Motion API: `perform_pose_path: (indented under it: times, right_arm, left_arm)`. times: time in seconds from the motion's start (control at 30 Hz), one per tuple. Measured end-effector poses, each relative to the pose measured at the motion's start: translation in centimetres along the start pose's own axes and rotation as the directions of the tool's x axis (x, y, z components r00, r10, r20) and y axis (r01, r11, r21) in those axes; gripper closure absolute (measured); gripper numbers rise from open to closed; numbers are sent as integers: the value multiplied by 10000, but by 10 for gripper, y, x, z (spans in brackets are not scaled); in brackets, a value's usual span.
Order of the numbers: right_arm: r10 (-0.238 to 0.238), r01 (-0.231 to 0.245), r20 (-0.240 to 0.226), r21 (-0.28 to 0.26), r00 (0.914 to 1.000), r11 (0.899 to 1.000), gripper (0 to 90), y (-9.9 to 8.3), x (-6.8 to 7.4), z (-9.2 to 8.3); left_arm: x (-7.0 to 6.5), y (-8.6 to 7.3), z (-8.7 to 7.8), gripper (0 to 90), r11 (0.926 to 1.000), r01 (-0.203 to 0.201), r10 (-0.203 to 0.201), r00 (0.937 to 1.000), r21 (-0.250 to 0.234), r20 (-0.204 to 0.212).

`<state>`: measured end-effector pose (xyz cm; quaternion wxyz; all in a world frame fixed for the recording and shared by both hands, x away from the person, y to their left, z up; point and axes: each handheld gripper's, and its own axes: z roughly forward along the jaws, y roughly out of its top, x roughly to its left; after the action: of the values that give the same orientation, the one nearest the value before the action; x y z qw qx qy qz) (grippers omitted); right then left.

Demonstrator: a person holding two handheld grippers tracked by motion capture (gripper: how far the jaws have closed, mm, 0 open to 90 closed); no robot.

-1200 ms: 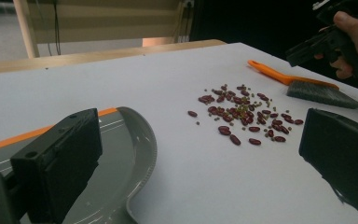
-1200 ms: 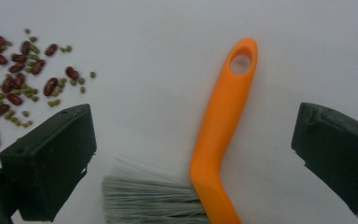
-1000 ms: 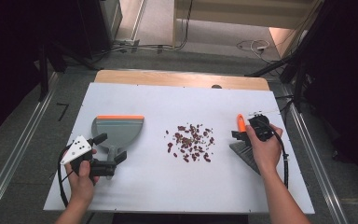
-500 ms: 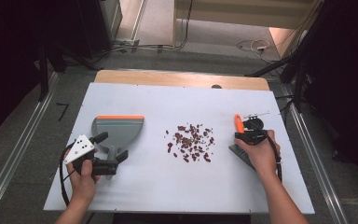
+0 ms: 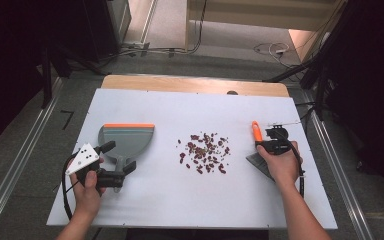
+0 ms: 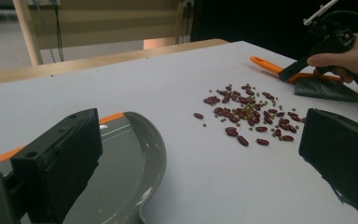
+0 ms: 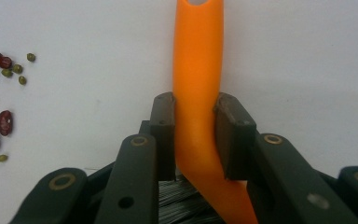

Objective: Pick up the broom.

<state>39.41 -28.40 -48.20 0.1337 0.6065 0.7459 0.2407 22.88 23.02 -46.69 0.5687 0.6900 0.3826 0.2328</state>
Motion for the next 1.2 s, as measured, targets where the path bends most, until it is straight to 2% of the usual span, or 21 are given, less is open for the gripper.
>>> perform_pose_path:
  times: [0.17,0.27,0.33,0.4,0.57,0.63,0.67,0.73,0.8,0.87,0.93,0.97,1.03,1.1,1.17,1.2]
  right_arm:
    - [66,-74,-335,-229,9994,9997,691,-3,-1,-3]
    - [-323,304,-353,-531,9989,9981,691,-5,4,-9]
    - [-394,369,-348,-694,9986,9969,691,-6,5,-13]
    - [-379,361,-289,-621,9989,9974,691,-6,5,-15]
    - [-846,846,-39,41,9964,9964,681,-11,5,-6]
    - [-1221,1221,185,-2,9923,9925,646,-12,8,-6]
    - [-1382,1383,216,-28,9902,9904,593,-13,9,-6]
    - [-1424,1424,120,-28,9897,9898,486,-14,13,-5]
    - [-1482,1487,425,-91,9881,9888,453,-17,17,-5]
    - [-1412,1425,475,-237,9888,9895,433,-22,17,-6]
    - [-1329,1345,394,-386,9903,9902,442,-24,14,-6]
    - [-1275,1293,345,-553,9912,9901,478,-27,12,-6]
    - [-1341,1353,367,-310,9903,9903,504,-24,12,-7]
    - [-1320,1331,359,-304,9906,9906,587,-23,9,-8]
    - [-1179,1184,160,-382,9929,9922,658,-23,2,-8]
    - [-1019,1014,-92,-401,9948,9940,661,-23,-2,-8]
  left_arm:
    - [1,-1,0,0,10000,55,-55,10000,-25,35]
    - [0,-1,2,0,10000,75,-75,9999,11,137]
    - [-1,-1,3,0,10000,57,-58,9998,59,195]
    - [-1,-2,4,0,9999,49,-51,9998,114,215]
    - [0,-2,6,0,9998,43,-47,9998,198,211]
    - [0,-4,8,0,9995,38,-43,9998,303,175]
    - [0,-4,8,0,9995,21,-27,9999,331,165]
    - [-1,-5,9,0,9993,30,-38,9998,368,205]
    - [-2,-5,10,0,9992,51,-59,9998,390,202]
    - [-1,-6,11,0,9989,53,-63,9997,457,234]
    - [-1,-7,13,0,9984,124,-136,9997,545,212]
    - [-1,-8,14,0,9982,194,-205,9996,568,180]
    - [0,-10,16,0,9971,400,-409,9991,654,134]
    - [1,-11,18,0,9956,518,-525,9986,775,79]
    - [0,-13,21,0,9944,645,-643,9979,835,-49]
    - [0,-13,21,0,9944,645,-643,9979,835,-49]
